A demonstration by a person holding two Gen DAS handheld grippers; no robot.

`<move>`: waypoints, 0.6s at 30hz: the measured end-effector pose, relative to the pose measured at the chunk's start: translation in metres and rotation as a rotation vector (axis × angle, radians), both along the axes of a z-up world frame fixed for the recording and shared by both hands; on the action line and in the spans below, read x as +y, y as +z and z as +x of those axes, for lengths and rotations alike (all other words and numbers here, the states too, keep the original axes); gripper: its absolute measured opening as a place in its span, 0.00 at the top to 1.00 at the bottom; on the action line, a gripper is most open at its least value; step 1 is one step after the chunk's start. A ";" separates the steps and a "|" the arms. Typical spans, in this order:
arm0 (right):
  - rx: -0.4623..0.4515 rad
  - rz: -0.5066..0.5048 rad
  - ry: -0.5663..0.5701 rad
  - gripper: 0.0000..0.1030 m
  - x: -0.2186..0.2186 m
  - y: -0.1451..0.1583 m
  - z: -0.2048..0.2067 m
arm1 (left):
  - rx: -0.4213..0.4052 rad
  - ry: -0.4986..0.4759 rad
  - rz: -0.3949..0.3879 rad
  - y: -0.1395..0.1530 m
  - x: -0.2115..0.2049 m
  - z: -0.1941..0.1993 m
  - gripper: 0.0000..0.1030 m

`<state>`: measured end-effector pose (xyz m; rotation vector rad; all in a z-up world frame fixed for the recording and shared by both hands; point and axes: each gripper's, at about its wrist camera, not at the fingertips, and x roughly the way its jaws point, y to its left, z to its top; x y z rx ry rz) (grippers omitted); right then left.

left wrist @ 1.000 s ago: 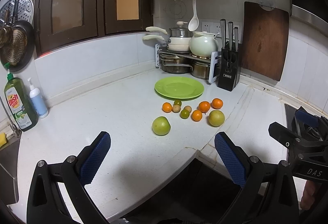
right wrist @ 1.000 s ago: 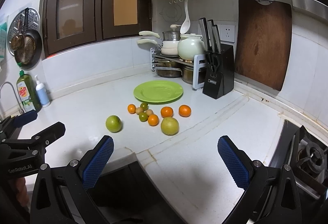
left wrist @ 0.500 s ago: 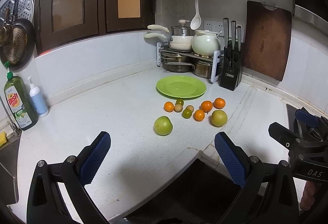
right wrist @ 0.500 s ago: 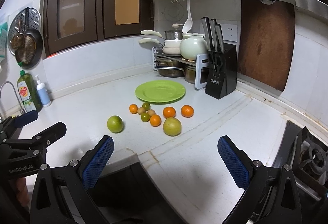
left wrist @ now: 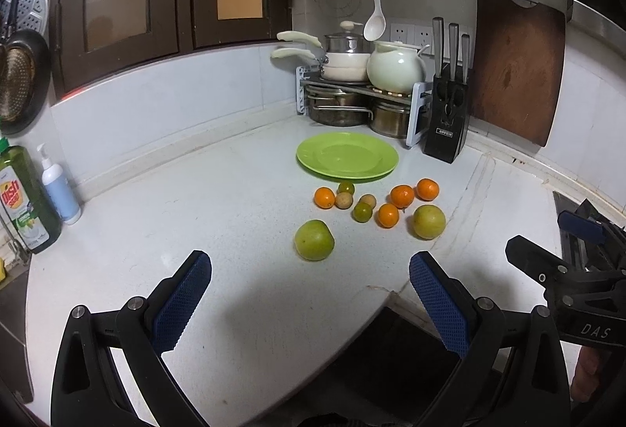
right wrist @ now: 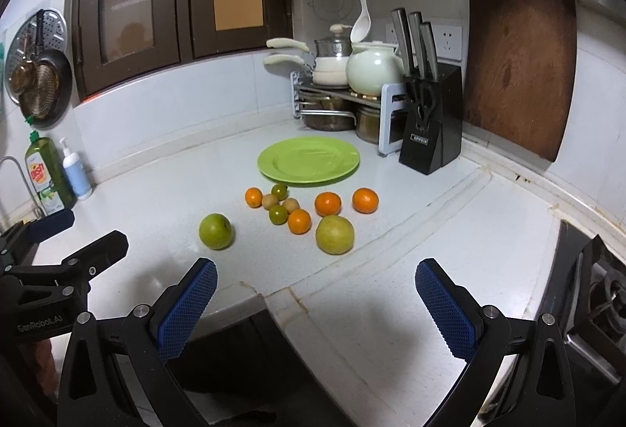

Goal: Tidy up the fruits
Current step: 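Grasp a large green fruit with the left tool while the right tool grasps another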

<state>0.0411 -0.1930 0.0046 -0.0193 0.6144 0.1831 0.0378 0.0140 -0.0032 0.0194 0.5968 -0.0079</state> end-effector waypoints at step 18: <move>0.148 0.003 -0.095 0.02 0.027 -0.036 0.094 | 0.142 -0.143 0.017 -0.042 0.023 0.103 0.11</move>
